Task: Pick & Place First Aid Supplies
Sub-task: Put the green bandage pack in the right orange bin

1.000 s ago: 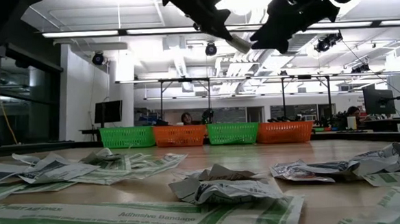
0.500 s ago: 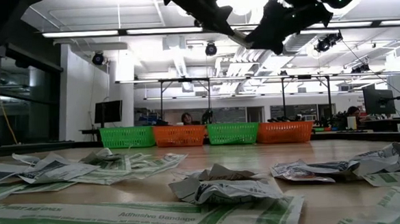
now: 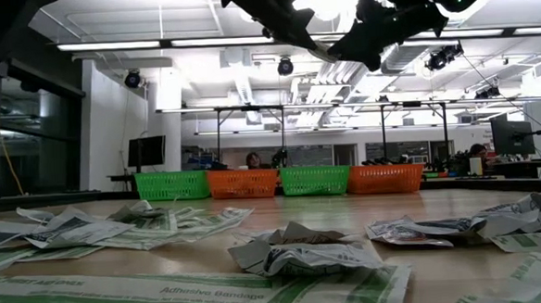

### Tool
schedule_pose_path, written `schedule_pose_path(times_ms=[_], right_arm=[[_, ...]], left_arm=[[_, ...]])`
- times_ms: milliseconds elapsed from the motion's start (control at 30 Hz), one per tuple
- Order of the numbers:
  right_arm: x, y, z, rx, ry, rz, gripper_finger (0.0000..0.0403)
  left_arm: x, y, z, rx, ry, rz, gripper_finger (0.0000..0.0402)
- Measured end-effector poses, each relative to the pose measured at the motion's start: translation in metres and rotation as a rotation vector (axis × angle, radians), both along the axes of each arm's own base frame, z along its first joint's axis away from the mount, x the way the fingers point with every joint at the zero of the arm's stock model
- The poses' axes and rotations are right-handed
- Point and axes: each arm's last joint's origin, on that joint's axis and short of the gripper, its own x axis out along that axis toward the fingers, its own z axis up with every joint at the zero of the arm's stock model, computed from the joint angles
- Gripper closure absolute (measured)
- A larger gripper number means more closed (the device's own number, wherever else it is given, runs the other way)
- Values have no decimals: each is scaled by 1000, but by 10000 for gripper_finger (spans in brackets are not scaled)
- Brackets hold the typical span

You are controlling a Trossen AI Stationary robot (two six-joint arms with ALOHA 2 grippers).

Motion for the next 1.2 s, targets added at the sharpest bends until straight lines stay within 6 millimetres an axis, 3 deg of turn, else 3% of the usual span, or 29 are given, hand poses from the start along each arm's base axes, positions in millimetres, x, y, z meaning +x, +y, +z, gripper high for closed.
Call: schedule_pose_path(times_ms=[267,800,933,1200], right_arm=[[0,0,2,-16,-11,1,395],[0,0,2,-8,-12,-1,402],[0,0,0,4,4,-4,402],[-6,-4,-3,25,29,-35,403]], left_arm=[[0,0,0,-1,-1,-5,401],[0,0,0,5,3,-9,398],[1,-1,1,32,10,-45,367],[-9,0,11,46,13,6,261]])
